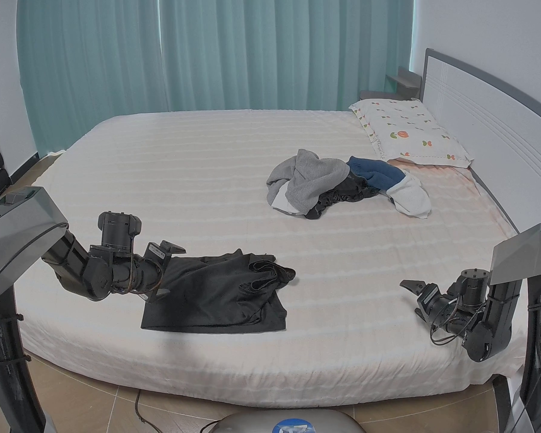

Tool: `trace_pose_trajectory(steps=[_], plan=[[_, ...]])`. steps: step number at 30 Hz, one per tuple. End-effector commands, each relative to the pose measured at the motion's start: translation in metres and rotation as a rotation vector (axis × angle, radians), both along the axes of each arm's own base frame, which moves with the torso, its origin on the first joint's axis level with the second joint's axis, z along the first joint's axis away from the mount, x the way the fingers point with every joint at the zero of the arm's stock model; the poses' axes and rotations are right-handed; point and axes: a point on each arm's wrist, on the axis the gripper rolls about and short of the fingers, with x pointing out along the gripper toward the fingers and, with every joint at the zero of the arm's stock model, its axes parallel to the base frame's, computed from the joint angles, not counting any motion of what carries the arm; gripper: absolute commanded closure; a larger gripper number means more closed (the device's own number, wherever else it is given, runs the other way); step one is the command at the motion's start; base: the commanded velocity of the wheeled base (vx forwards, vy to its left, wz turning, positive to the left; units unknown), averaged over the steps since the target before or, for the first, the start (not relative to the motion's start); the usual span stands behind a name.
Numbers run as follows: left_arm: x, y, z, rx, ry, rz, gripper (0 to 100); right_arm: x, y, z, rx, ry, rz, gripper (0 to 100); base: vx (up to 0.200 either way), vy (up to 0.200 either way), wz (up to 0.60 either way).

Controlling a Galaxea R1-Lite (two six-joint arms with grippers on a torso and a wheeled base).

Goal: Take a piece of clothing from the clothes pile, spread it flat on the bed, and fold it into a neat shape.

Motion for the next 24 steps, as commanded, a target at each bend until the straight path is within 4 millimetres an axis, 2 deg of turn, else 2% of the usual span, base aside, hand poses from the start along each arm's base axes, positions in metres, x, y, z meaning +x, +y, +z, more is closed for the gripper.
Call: trace_pose_trajectory(steps=[1, 8, 16, 17, 20, 24], plan=[[0.000, 0.003, -0.009, 0.002, 0.024, 0.007, 0, -0.003, 0.021, 0.004, -0.032, -0.023, 0.021, 0, 0.000, 0.200, 0.00], [-0.002, 0.003, -0.010, 0.005, 0.021, 0.001, 0, -0.006, 0.027, 0.006, -0.048, -0.023, 0.024, 0, 0.000, 0.200, 0.00], [-0.003, 0.003, -0.011, 0.006, 0.009, -0.003, 0, -0.013, 0.039, 0.024, -0.095, -0.067, 0.030, 0, 0.000, 0.200, 0.00], [-0.004, 0.003, -0.012, 0.007, 0.008, -0.002, 0, -0.017, 0.056, 0.033, -0.118, -0.091, 0.068, 0, 0.000, 0.200, 0.00], [-0.004, 0.002, -0.012, 0.008, 0.007, -0.004, 0, -0.023, 0.082, 0.031, -0.167, -0.054, 0.145, 0, 0.000, 0.200, 0.00], [-0.004, 0.002, -0.012, 0.010, 0.008, -0.005, 0, -0.018, 0.107, 0.030, -0.294, -0.077, 0.175, 0, 0.000, 0.200, 0.00]])
